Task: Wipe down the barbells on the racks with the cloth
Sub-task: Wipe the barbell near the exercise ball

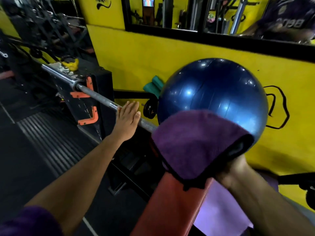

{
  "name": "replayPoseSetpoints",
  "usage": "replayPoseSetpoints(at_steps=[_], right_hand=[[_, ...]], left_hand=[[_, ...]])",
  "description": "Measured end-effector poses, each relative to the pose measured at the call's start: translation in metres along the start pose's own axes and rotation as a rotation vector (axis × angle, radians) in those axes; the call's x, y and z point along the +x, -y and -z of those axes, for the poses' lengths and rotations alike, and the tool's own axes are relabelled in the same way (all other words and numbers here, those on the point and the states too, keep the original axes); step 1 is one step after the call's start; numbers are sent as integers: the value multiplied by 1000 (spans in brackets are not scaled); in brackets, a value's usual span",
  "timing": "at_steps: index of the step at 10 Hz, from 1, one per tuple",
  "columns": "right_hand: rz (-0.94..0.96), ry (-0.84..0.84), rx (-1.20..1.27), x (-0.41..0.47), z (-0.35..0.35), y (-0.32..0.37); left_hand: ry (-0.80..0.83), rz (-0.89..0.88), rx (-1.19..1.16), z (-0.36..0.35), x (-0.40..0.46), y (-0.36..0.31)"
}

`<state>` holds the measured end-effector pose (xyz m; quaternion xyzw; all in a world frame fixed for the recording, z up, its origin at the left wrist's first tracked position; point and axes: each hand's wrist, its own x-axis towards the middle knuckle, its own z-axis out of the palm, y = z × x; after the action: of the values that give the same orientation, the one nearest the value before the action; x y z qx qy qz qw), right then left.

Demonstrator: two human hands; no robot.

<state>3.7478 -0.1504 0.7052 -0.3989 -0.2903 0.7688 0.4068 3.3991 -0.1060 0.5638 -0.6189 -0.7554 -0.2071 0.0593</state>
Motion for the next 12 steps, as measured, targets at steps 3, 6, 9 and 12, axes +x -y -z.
replayPoseSetpoints(at_steps=[3,6,9,12], right_hand=[[979,255,-2081,69,6,-53],[705,384,-2297,103,-12,-40],[824,549,-2076,202,-146,-93],[782,603,-2134,160,-83,-63]], left_hand=[[3,-39,-157,11,2,2],[-53,164,-188,11,27,82],[-33,273,-94,13,27,88],[-31,317,-388,12,26,89]])
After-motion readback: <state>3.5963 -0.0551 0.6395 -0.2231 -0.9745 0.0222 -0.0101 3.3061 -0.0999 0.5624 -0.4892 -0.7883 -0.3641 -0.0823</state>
